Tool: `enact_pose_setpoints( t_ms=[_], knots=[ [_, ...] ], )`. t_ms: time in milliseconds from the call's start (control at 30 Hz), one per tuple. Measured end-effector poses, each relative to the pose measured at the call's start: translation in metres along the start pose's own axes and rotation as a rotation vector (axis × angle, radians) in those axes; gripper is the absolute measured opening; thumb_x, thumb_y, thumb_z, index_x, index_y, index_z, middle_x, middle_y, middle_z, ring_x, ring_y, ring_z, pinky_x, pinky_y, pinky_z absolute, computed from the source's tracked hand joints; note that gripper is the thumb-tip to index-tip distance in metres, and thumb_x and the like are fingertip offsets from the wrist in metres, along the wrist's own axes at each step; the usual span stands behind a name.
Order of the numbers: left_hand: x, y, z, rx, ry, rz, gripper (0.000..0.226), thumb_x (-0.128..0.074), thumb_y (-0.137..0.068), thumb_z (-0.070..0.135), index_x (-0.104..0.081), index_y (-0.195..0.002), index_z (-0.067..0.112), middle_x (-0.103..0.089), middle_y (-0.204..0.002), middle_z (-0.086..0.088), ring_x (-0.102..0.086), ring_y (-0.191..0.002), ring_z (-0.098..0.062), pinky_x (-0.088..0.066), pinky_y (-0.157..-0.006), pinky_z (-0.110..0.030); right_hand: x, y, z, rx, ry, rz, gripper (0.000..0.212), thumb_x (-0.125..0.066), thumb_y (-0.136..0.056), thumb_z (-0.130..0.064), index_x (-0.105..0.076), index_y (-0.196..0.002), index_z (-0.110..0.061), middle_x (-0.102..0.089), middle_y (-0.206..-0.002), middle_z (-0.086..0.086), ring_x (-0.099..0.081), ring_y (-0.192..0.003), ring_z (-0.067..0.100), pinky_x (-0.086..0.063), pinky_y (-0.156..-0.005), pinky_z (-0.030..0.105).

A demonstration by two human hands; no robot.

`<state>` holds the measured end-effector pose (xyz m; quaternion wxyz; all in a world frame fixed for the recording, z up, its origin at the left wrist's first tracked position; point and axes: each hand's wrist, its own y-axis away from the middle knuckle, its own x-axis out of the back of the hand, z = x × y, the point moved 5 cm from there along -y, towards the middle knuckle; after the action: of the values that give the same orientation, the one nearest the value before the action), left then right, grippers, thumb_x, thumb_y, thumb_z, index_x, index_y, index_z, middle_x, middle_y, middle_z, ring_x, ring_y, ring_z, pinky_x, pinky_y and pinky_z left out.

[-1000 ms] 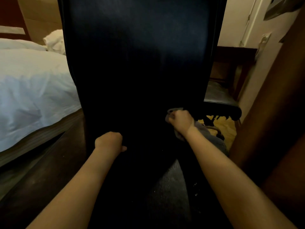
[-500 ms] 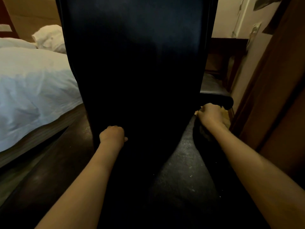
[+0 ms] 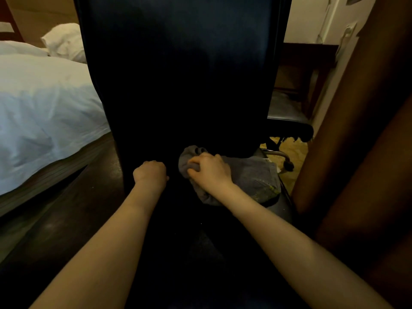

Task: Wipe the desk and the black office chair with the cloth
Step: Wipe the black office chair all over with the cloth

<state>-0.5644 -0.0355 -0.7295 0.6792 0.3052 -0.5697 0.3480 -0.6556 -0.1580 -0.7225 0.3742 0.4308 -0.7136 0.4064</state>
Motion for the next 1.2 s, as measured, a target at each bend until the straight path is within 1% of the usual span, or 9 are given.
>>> enact_pose_setpoints(
  t_ms=[100,267,433,533,733,933,1067,1167,1200],
  knots=[
    [-0.002,-0.001,-0.01,-0.014,0.092,-0.055,0.042,-0.054,-0.093,0.025,-0.049,-0.131,0.009,-0.048,-0.129,-0.015,-0.047,-0.118,-0.031,-0.04,-0.092,-0.04,0.015,-0.001,0.024,-0.037,0.094,0.023,0.028,-0.05,-0.094,-0.027,-0.063,-0.117,-0.017,-0.057,-0.12,0.013,-0.052,-0.112,0.035,-0.041,-0.078,0.032],
    [-0.003,0.001,-0.014,-0.033,0.167,-0.068,0.042,-0.054,-0.093,0.022,-0.048,-0.132,0.008,-0.047,-0.129,-0.016,-0.046,-0.118,-0.032,-0.039,-0.094,-0.039,0.072,0.022,0.11,-0.409,0.203,0.164,0.027,-0.051,-0.091,-0.021,-0.063,-0.114,-0.012,-0.059,-0.117,0.016,-0.054,-0.109,0.034,-0.044,-0.086,0.036],
    [-0.001,0.007,-0.005,-0.07,0.102,-0.034,0.042,-0.05,-0.095,0.02,-0.046,-0.135,0.005,-0.044,-0.133,-0.017,-0.041,-0.123,-0.033,-0.038,-0.097,-0.041,0.107,0.049,0.13,-0.507,0.293,0.239,0.016,-0.054,-0.09,-0.012,-0.065,-0.095,-0.003,-0.058,-0.1,0.018,-0.052,-0.103,0.038,-0.045,-0.076,0.038],
    [0.002,0.014,-0.002,-0.084,0.103,-0.038,0.042,-0.047,-0.097,0.02,-0.045,-0.135,0.004,-0.041,-0.135,-0.017,-0.039,-0.125,-0.034,-0.038,-0.097,-0.042,0.114,0.047,0.099,-0.369,0.306,0.273,0.018,-0.054,-0.09,-0.015,-0.066,-0.096,-0.004,-0.055,-0.095,0.015,-0.053,-0.101,0.036,-0.037,-0.07,0.031],
    [0.017,0.034,-0.006,-0.152,0.205,-0.124,0.05,-0.046,-0.096,0.01,-0.032,-0.144,0.007,-0.033,-0.145,-0.017,-0.035,-0.132,-0.035,-0.031,-0.106,-0.04,0.107,0.046,0.016,-0.016,-0.039,0.195,0.022,-0.055,-0.092,-0.013,-0.068,-0.109,-0.011,-0.056,-0.103,0.007,-0.048,-0.104,0.029,-0.036,-0.078,0.026],
    [0.044,0.057,-0.041,0.017,0.251,-0.068,0.027,-0.057,-0.089,0.008,-0.061,-0.115,0.016,-0.058,-0.122,-0.014,-0.055,-0.11,-0.03,-0.044,-0.088,-0.038,0.092,0.036,-0.078,-0.005,-0.332,0.276,0.017,-0.062,-0.086,-0.018,-0.073,-0.099,-0.012,-0.07,-0.101,0.011,-0.06,-0.103,0.026,-0.043,-0.077,0.03],
    [0.044,0.073,-0.065,0.206,0.209,-0.055,0.017,-0.059,-0.087,0.016,-0.063,-0.103,0.013,-0.061,-0.097,-0.007,-0.057,-0.092,-0.027,-0.04,-0.071,-0.033,0.024,0.039,-0.119,0.023,-0.221,0.104,0.026,-0.058,-0.086,-0.03,-0.069,-0.108,-0.021,-0.062,-0.122,0.009,-0.053,-0.117,0.03,-0.044,-0.092,0.038],
    [0.039,0.084,-0.065,0.239,0.166,-0.038,0.021,-0.057,-0.09,0.022,-0.061,-0.106,0.009,-0.06,-0.107,-0.013,-0.056,-0.092,-0.03,-0.041,-0.071,-0.034,-0.023,0.05,-0.109,0.139,0.119,-0.291,0.049,-0.056,-0.084,-0.052,-0.048,-0.131,-0.043,-0.008,-0.159,-0.004,-0.003,-0.145,0.029,-0.006,-0.107,0.066],
    [0.039,0.086,-0.063,0.232,0.159,-0.026,0.022,-0.055,-0.091,0.021,-0.06,-0.108,0.008,-0.06,-0.109,-0.014,-0.055,-0.092,-0.03,-0.041,-0.071,-0.034,-0.026,0.049,-0.105,0.15,0.094,-0.338,0.053,-0.056,-0.084,-0.053,-0.042,-0.135,-0.046,-0.002,-0.159,-0.006,-0.002,-0.145,0.029,-0.008,-0.107,0.064]
  ],
)
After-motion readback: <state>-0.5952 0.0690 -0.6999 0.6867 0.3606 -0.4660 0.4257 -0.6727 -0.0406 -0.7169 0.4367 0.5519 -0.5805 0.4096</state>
